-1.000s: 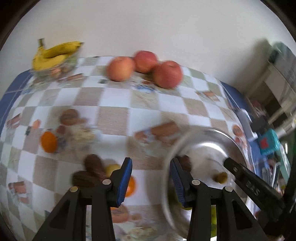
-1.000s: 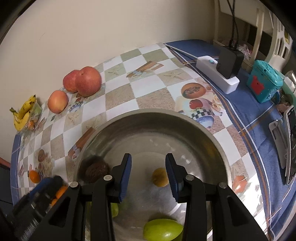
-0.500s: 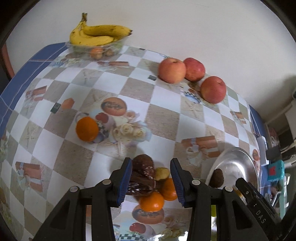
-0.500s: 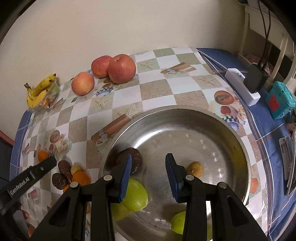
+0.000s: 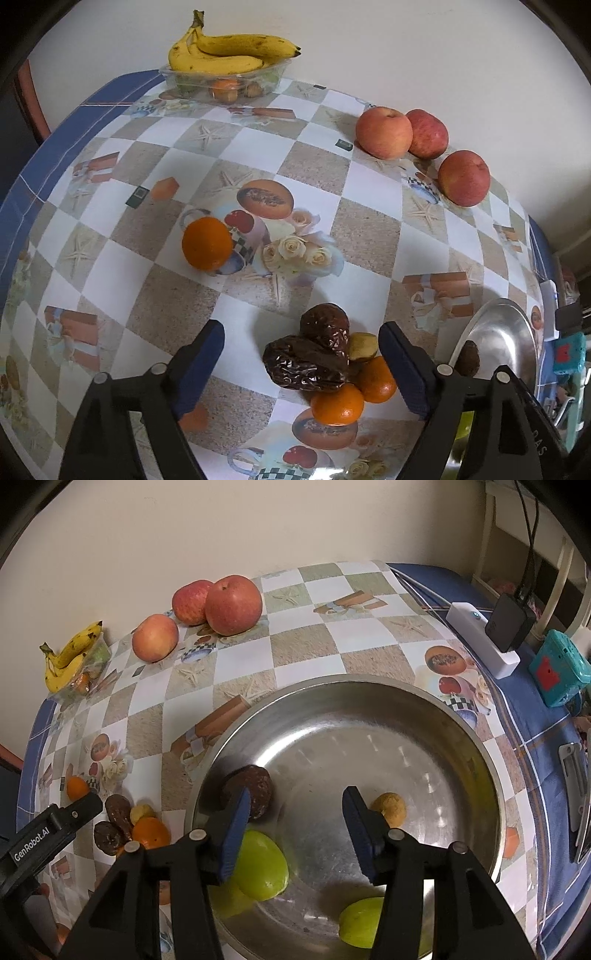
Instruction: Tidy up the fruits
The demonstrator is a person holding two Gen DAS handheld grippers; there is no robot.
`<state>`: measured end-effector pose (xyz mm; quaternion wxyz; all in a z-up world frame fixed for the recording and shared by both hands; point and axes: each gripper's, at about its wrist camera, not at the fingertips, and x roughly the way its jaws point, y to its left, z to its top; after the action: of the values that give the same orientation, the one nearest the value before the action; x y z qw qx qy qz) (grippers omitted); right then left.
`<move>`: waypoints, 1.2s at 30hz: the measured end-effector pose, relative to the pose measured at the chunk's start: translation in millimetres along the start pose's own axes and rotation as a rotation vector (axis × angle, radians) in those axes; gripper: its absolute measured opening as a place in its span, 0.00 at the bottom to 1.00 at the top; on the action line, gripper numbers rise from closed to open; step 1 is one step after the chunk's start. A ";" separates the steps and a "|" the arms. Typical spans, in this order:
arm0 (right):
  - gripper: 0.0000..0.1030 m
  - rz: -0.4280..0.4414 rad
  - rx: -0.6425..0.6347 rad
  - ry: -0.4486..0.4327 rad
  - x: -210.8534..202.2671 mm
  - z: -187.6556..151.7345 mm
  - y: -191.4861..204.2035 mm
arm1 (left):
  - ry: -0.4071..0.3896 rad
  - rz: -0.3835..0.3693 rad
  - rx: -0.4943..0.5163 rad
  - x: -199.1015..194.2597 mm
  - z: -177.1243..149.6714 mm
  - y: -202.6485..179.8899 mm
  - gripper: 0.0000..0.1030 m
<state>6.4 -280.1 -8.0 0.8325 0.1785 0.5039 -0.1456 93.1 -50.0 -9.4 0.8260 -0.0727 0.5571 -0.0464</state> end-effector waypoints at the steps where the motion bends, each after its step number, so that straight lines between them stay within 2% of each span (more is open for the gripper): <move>1: 0.52 -0.004 0.002 0.000 0.3 -0.3 -0.3 | 0.000 0.006 -0.002 0.2 0.1 0.7 0.86; 2: 0.53 -0.008 0.001 0.001 0.8 -0.6 -0.6 | -0.001 0.011 -0.003 0.1 0.0 1.3 0.87; 3: 0.57 -0.012 0.001 0.001 1.3 -1.0 -0.6 | -0.003 0.021 -0.005 0.3 0.2 2.4 0.94; 4: 0.65 -0.016 0.000 0.001 1.9 -1.5 -0.6 | -0.003 0.030 -0.009 0.7 0.3 3.6 1.00; 6: 0.73 -0.029 -0.003 0.002 3.6 -2.3 -0.3 | -0.003 0.038 -0.026 1.4 0.8 7.1 1.00; 8: 0.73 -0.036 -0.010 0.008 5.7 -3.6 0.1 | -0.001 0.039 -0.035 1.7 1.1 9.7 1.00; 10: 0.83 -0.042 -0.012 0.005 6.7 -5.3 -0.1 | -0.003 0.051 -0.036 1.9 1.0 11.7 1.00; 14: 0.84 -0.046 -0.016 -0.015 9.1 -7.6 1.1 | -0.012 0.086 -0.027 2.4 1.3 14.8 1.00; 16: 0.93 -0.056 -0.030 -0.018 11.6 -8.7 3.4 | -0.013 0.083 -0.034 2.5 2.4 17.6 1.00; 20: 0.93 -0.065 -0.049 -0.032 13.8 -10.6 8.6 | -0.006 0.056 -0.048 1.8 4.6 24.2 1.00; 26: 0.93 -0.074 -0.085 -0.085 9.0 -8.8 18.1 | -0.014 0.027 -0.016 2.8 10.4 32.0 1.00; 29: 0.93 -0.061 -0.085 -0.093 8.4 -8.2 20.9 | -0.040 0.030 -0.013 0.8 15.4 38.3 1.00; 36: 0.93 -0.023 -0.138 -0.149 0.6 -7.3 41.4 | -0.157 0.025 0.013 -15.3 31.3 53.3 1.00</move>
<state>18.4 -239.9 -5.4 0.8763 0.1034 0.4514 -0.1329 116.2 7.1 7.0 0.8682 -0.0638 0.4910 -0.0337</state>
